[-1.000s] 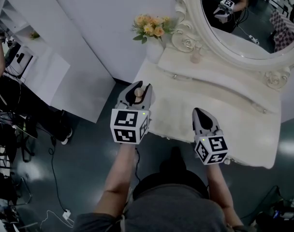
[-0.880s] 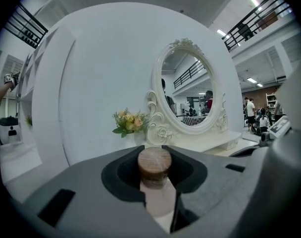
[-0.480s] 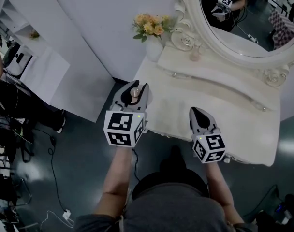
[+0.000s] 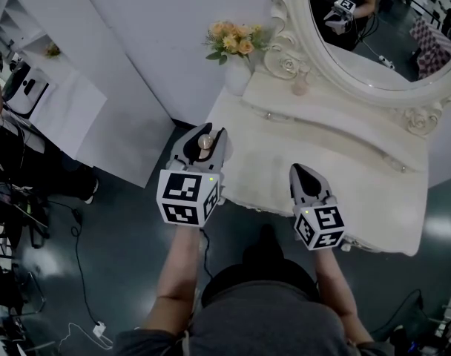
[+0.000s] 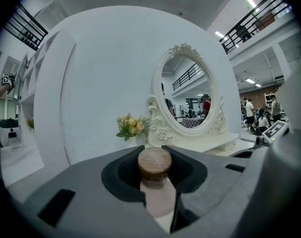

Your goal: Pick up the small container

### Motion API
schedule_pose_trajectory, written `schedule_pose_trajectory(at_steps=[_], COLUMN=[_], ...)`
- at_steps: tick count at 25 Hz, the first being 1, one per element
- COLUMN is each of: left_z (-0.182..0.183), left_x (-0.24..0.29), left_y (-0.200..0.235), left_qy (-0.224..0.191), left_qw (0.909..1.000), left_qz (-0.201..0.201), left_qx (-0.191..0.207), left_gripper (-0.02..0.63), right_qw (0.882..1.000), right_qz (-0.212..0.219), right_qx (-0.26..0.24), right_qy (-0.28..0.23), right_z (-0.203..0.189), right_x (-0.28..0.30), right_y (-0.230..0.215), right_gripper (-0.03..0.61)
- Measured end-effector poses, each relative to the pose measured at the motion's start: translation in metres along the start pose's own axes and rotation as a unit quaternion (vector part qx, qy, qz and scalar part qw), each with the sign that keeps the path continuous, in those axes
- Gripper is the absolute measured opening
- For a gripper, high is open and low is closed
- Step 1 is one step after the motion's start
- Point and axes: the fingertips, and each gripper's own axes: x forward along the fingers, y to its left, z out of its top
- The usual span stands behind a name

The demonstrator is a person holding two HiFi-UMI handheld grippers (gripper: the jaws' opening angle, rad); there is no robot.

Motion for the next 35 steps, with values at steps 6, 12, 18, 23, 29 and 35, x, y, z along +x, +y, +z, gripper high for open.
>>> schedule_pose_trajectory(at_steps=[6, 12, 18, 23, 29, 35], left_z=[0.000, -0.001, -0.003, -0.005, -0.012, -0.017], left_x=[-0.001, 0.000, 0.000, 0.004, 0.013, 0.023], left_y=[0.002, 0.003, 0.004, 0.004, 0.002, -0.001], left_qy=[0.001, 0.001, 0.003, 0.008, 0.016, 0.024], left_qw=[1.0000, 1.0000, 1.0000, 1.0000, 0.9998, 0.9997], left_qz=[-0.001, 0.000, 0.002, 0.000, -0.003, -0.005], left_qx=[-0.003, -0.004, -0.005, -0.006, -0.008, -0.009], left_gripper=[0.109, 0.109, 0.109, 0.109, 0.109, 0.109], right_qw=[1.000, 1.000, 1.000, 1.000, 1.000, 1.000], right_qz=[-0.002, -0.002, -0.002, -0.002, -0.004, -0.005], right_qx=[-0.007, -0.022, -0.026, -0.027, -0.026, -0.024], right_qy=[0.001, 0.005, 0.006, 0.008, 0.010, 0.011], right_z=[0.001, 0.000, 0.000, -0.001, -0.002, -0.003], right_x=[0.000, 0.002, 0.004, 0.005, 0.007, 0.011], right_y=[0.001, 0.002, 0.001, -0.001, -0.006, -0.012], right_gripper=[0.003, 0.002, 0.002, 0.002, 0.002, 0.002])
